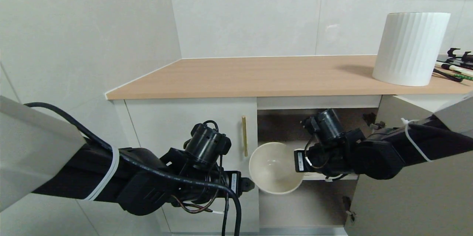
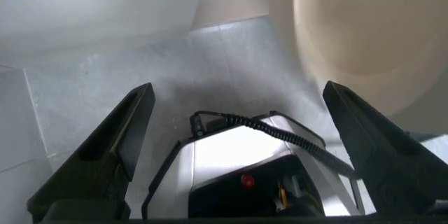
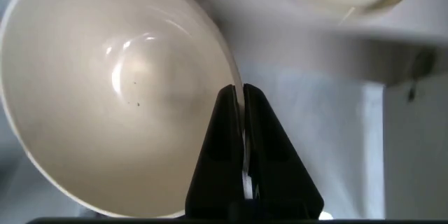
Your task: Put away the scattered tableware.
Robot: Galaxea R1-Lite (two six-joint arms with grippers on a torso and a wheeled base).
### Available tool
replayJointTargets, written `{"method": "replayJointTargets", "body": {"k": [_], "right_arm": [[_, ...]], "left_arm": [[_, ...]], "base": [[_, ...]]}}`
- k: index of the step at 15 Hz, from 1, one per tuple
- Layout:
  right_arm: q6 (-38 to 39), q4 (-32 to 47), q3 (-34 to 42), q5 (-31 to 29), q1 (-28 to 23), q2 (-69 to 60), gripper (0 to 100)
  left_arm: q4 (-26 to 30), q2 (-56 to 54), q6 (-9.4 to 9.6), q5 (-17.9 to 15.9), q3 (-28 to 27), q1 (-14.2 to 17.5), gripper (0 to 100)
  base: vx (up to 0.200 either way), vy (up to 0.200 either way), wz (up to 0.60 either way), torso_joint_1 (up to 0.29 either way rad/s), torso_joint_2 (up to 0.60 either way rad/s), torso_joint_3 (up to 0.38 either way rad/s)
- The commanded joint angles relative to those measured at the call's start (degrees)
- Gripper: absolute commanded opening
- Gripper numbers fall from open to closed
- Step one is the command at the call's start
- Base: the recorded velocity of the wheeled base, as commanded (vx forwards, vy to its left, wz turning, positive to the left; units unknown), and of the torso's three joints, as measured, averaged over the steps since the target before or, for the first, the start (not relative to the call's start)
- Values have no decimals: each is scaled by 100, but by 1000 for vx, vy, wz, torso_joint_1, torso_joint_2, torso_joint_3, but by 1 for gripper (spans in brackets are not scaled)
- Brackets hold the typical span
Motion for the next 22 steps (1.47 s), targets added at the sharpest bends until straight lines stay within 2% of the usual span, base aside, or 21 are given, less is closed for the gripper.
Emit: {"method": "replayJointTargets", "body": {"k": [1,3,5,8,16,20,22], "right_arm": [[17,-632,76,-103,-539,742,0],[17,-1362,128,-261,-776,1111,0],[-1,-1766,111,-305,-891,1410,0],[17,-1766,-267,-604,-1128,1718,0],[87,-1687,-918,-621,-1603,2183,0],[87,-1406,-1252,-674,-1778,2386,0],[87,-1379,-1269,-674,-1778,2394,0]], "left_arm": [[-6,-5,-3,2,2,16,100],[-6,-5,-3,2,2,16,100],[-6,-5,-3,2,2,16,100],[-6,-14,-3,2,2,16,100],[-6,-14,-12,81,2,16,100],[-15,-14,-29,116,2,16,100],[-23,-14,-161,116,-16,25,100]], "base": [[0,0,0,0,0,0],[0,0,0,0,0,0],[0,0,0,0,0,0],[0,0,0,0,0,0],[0,0,0,0,0,0],[0,0,0,0,0,0],[0,0,0,0,0,0]]}}
